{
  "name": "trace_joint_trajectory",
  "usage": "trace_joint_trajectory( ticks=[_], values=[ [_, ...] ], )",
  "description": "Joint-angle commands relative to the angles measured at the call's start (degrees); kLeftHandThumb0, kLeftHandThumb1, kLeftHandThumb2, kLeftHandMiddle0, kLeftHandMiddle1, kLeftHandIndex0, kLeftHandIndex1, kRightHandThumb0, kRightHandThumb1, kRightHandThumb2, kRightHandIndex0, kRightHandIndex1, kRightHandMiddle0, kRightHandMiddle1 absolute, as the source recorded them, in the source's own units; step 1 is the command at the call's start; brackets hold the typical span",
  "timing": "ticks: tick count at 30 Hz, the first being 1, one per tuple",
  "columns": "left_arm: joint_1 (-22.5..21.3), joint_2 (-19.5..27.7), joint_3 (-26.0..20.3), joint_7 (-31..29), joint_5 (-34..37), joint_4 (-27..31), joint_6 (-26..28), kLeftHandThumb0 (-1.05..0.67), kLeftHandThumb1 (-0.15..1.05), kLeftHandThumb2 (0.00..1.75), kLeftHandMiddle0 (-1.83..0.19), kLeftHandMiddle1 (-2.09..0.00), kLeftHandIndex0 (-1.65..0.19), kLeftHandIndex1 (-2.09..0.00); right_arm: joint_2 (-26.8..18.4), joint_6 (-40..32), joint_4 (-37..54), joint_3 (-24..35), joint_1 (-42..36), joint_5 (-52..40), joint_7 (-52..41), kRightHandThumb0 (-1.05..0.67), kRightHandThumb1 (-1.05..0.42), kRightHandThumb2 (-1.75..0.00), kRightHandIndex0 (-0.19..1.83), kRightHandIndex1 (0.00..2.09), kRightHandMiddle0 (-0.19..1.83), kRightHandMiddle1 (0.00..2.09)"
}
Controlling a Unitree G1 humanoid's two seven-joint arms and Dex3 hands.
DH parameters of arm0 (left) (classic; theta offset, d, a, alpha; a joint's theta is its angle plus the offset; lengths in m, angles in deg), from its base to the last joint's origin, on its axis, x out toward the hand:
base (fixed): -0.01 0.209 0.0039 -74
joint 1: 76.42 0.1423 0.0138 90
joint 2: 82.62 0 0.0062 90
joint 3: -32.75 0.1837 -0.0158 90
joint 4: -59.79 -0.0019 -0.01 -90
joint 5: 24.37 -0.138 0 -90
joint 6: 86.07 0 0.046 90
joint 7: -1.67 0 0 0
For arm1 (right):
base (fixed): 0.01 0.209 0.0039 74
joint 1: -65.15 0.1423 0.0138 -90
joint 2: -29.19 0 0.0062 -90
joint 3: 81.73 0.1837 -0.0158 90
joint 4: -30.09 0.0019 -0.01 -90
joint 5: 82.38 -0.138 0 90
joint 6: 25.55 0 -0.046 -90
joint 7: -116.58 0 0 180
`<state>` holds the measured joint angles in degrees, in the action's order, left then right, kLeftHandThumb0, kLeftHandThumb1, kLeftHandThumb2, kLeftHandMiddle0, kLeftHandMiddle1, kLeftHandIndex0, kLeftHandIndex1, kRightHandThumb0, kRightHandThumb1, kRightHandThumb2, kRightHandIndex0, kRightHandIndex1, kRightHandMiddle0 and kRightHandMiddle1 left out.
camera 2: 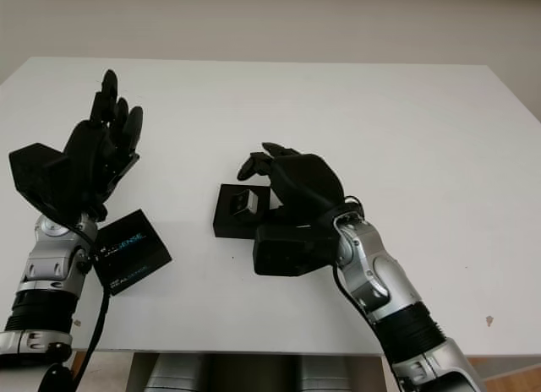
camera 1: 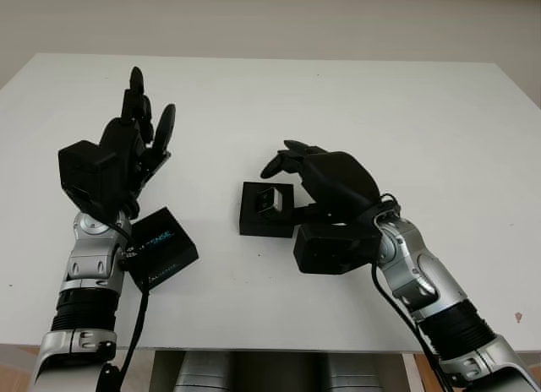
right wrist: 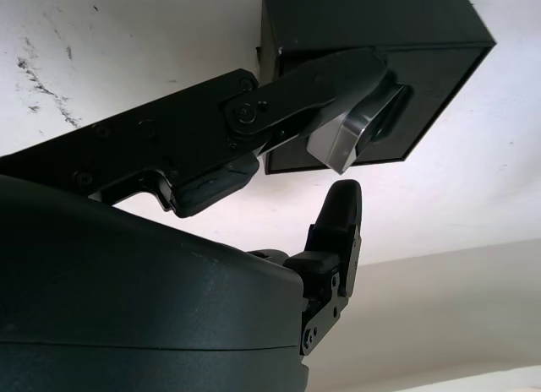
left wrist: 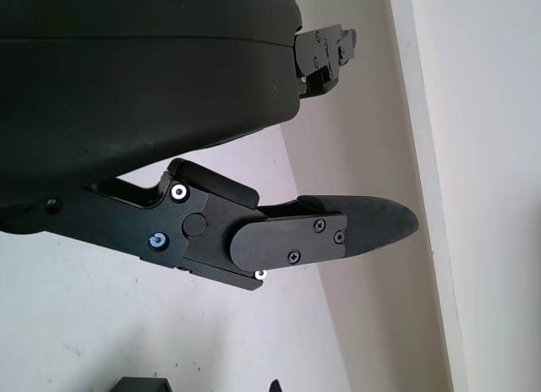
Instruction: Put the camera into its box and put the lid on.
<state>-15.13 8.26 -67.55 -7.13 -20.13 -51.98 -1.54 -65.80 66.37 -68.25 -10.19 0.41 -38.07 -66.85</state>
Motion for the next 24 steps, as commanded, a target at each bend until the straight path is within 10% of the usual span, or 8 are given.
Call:
trace_joint_trajectory(
  ticks=[1, 24],
  values=[
    [0.3, 0.2, 0.1, 0.1, -0.1, 1.0, 0.0, -0.69, 1.05, 0.50, 0.19, 0.00, 0.19, 0.00, 0.0, 0.5, -0.5, -0.2, 1.2, 0.0, 0.9, -0.71, -0.92, -0.05, 0.28, 0.05, 0.36, 0.84],
    [0.6, 0.2, 0.2, 0.0, -0.4, 1.6, 0.2, -0.70, 1.05, 0.50, 0.19, 0.00, 0.19, 0.00, 0.7, 2.6, -4.0, -0.2, 1.3, -3.9, 3.2, -0.55, -0.92, -0.06, 0.35, 0.08, 0.50, 1.00]
  ],
)
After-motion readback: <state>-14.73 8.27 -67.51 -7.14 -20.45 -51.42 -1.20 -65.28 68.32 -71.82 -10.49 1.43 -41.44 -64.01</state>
